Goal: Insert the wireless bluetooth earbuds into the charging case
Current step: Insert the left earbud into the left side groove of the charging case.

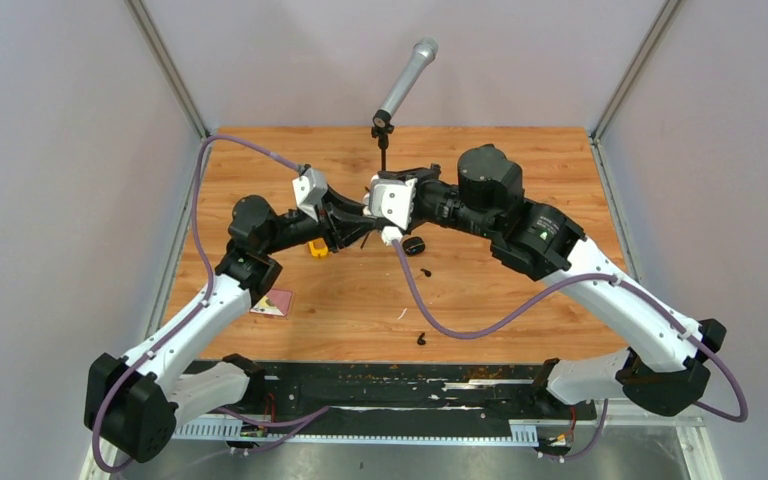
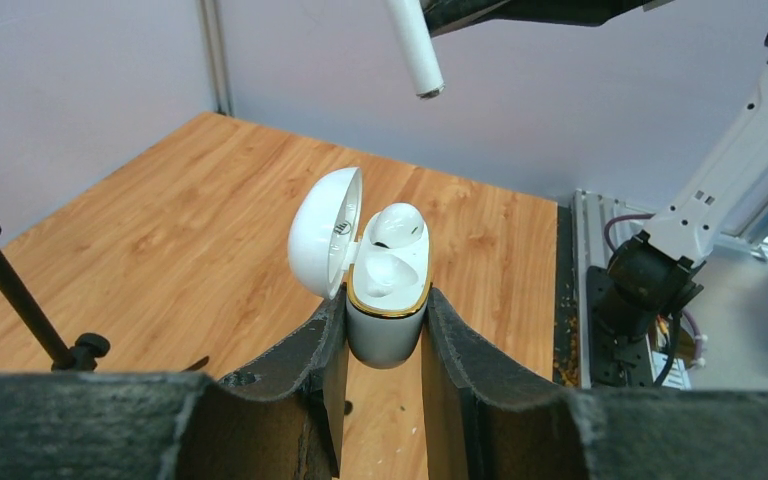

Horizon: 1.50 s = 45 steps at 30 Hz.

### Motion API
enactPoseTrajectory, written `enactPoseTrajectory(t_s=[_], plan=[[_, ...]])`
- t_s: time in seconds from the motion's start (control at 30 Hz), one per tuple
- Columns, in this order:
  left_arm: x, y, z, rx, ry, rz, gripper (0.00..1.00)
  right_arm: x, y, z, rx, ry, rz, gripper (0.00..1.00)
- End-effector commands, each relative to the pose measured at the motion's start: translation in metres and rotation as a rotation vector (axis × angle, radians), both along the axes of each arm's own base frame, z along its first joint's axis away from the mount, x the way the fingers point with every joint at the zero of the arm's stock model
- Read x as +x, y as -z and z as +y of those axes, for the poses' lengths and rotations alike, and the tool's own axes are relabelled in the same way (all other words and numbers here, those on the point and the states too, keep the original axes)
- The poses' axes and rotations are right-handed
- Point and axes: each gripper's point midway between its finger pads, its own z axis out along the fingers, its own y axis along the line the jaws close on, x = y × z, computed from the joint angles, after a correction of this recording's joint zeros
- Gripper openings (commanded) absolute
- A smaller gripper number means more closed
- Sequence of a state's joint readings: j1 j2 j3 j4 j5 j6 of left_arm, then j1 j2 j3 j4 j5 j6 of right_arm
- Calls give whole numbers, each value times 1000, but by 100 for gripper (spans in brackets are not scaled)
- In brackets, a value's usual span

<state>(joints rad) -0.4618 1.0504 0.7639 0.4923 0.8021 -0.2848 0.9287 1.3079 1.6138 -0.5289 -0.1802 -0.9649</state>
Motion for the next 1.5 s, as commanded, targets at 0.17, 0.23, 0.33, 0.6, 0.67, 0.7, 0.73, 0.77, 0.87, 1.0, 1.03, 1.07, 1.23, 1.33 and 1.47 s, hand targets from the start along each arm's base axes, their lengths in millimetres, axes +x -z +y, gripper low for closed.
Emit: enactPoseTrajectory(t_s=[0.17, 0.23, 0.33, 0.6, 0.67, 0.7, 0.73, 0.77, 0.87, 1.0, 1.03, 1.07, 1.23, 1.33, 1.47], plan=[[4, -48, 1, -114, -47, -41, 0, 5, -36, 5, 37, 42, -254, 0], [4, -54, 1, -125, -50, -42, 0, 4, -32, 7, 22, 31, -286, 0], [3, -62, 1, -139, -52, -45, 0, 4, -28, 10, 0, 28, -336, 0], [1, -68, 3, -147, -54, -56, 0, 4, -27, 12, -14, 26, -372, 0], [1, -69, 3, -149, -55, -58, 0, 4, -25, 13, -21, 25, -375, 0], [1, -70, 3, -150, -56, -60, 0, 4, -24, 13, -25, 25, -376, 0], [2, -70, 3, -151, -58, -57, 0, 4, -24, 12, -27, 23, -378, 0], [1, -71, 4, -153, -59, -60, 0, 4, -22, 13, -30, 21, -376, 0], [4, -70, 5, -155, -73, -51, 0, 4, -19, 12, -35, 23, -369, 0], [4, -71, 5, -157, -75, -52, 0, 3, -12, 13, -53, 15, -370, 0], [3, -72, 5, -158, -75, -54, 0, 3, -11, 13, -57, 15, -371, 0], [4, -72, 5, -158, -76, -53, 0, 2, -11, 13, -58, 14, -372, 0], [4, -74, 5, -161, -79, -55, 0, 4, -9, 13, -71, 16, -379, 0], [5, -73, 5, -159, -80, -55, 0, 4, -6, 13, -82, 14, -377, 0], [6, -73, 5, -158, -84, -53, 0, 3, -5, 13, -84, 11, -380, 0]])
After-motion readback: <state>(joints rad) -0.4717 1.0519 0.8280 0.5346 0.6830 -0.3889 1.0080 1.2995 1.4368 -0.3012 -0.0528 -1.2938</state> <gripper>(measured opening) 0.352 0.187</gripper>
